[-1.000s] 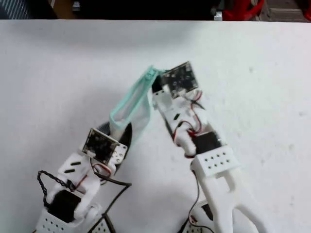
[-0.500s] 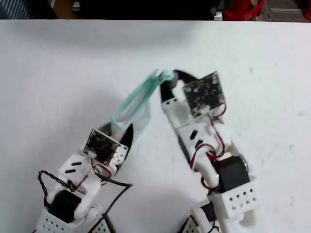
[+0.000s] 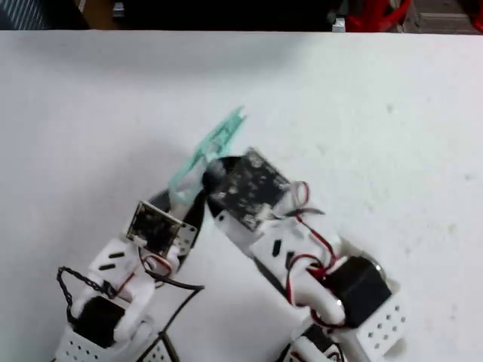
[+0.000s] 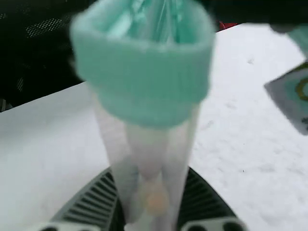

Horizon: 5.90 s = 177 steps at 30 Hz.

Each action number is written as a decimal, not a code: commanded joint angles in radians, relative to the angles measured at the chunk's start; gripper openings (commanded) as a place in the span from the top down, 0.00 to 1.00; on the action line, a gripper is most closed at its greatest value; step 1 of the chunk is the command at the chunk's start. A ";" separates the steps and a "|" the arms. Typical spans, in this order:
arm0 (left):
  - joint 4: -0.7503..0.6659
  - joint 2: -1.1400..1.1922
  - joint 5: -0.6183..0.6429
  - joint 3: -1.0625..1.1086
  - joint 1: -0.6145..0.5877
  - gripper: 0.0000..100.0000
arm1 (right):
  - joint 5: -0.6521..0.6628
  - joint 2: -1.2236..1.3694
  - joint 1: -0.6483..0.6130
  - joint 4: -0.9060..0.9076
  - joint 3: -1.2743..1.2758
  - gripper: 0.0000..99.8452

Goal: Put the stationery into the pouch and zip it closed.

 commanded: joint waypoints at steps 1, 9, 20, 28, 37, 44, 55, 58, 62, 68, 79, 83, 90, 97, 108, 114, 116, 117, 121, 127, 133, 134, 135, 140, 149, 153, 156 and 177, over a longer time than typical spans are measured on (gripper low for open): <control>-0.029 -0.007 -0.014 -0.009 0.007 0.98 | 0.025 0.088 -0.082 0.102 -0.127 0.98; -0.029 -0.007 -0.014 -0.009 0.007 0.98 | 0.026 0.191 -0.125 0.277 -0.299 0.98; -0.029 -0.007 -0.014 -0.009 0.007 0.98 | 0.098 0.222 -0.300 0.437 -0.325 0.98; -0.029 -0.007 -0.014 -0.009 0.007 0.98 | 0.127 0.263 -0.390 0.565 -0.512 0.98; -0.029 -0.007 -0.014 -0.009 0.007 0.98 | 0.127 0.295 -0.392 0.587 -0.578 0.98; -0.029 -0.007 -0.014 -0.009 0.007 0.98 | 0.130 0.297 -0.433 0.590 -0.506 0.98; -0.032 -0.007 -0.014 -0.009 0.007 0.98 | 0.218 0.297 -0.521 0.590 -0.396 0.98; -0.048 -0.007 -0.014 -0.005 0.005 0.98 | 0.219 0.298 -0.532 0.590 -0.391 0.98; -0.049 -0.007 -0.014 -0.005 0.005 0.98 | 0.226 0.295 -0.553 0.595 -0.368 0.98; -0.066 -0.007 -0.014 0.000 0.005 0.97 | 0.307 0.298 -0.654 0.593 -0.256 0.98; -0.118 -0.007 -0.006 0.032 -0.036 0.97 | 0.304 0.269 -0.421 0.591 -0.322 0.93; -0.118 -0.007 -0.006 0.029 -0.042 0.97 | 0.308 0.203 -0.160 0.590 -0.425 0.73; -0.115 -0.007 -0.005 0.031 -0.033 0.97 | 0.284 0.150 0.058 0.555 -0.563 0.82; -0.114 -0.007 -0.005 0.032 -0.033 0.97 | -0.193 0.166 0.061 0.352 -0.591 0.76; -0.120 -0.007 -0.005 0.034 -0.035 0.97 | -0.571 0.352 0.024 0.295 -0.595 0.65; -0.120 -0.007 -0.005 0.034 -0.035 0.97 | -0.773 0.492 0.007 0.328 -0.735 0.58; -0.120 -0.007 -0.005 0.034 -0.035 0.97 | -0.775 0.541 -0.042 0.349 -0.790 0.58; -0.120 -0.007 -0.005 0.034 -0.035 0.97 | -0.776 0.568 -0.065 0.361 -0.813 0.58; -0.121 -0.007 -0.008 0.034 -0.035 0.97 | -0.822 0.687 -0.114 0.378 -0.887 0.58; -0.121 -0.007 -0.009 0.032 -0.041 0.97 | -0.956 0.811 0.027 0.427 -0.904 0.58; -0.121 -0.007 -0.008 0.032 -0.035 0.97 | -0.979 0.820 0.062 0.421 -0.896 0.59; -0.121 -0.007 -0.008 0.032 -0.035 0.97 | -0.979 0.822 0.062 0.417 -0.895 0.61; -0.121 -0.007 -0.008 0.032 -0.035 0.97 | -0.979 0.823 0.064 0.404 -0.893 0.65; -0.121 -0.007 -0.012 0.032 -0.035 0.97 | -0.833 0.860 0.028 0.390 -0.902 0.89; -0.112 -0.007 0.077 0.028 -0.042 0.81 | -0.694 0.822 0.108 0.414 -0.904 0.98; -0.037 -0.007 0.158 -0.028 -0.059 0.79 | -0.654 0.832 0.259 0.412 -0.895 0.98; 0.029 -0.007 0.095 -0.072 -0.059 0.80 | -0.580 0.886 0.335 0.415 -0.895 0.98; 0.052 -0.007 0.249 -0.120 -0.203 0.86 | -0.095 1.425 0.676 0.223 -0.895 0.98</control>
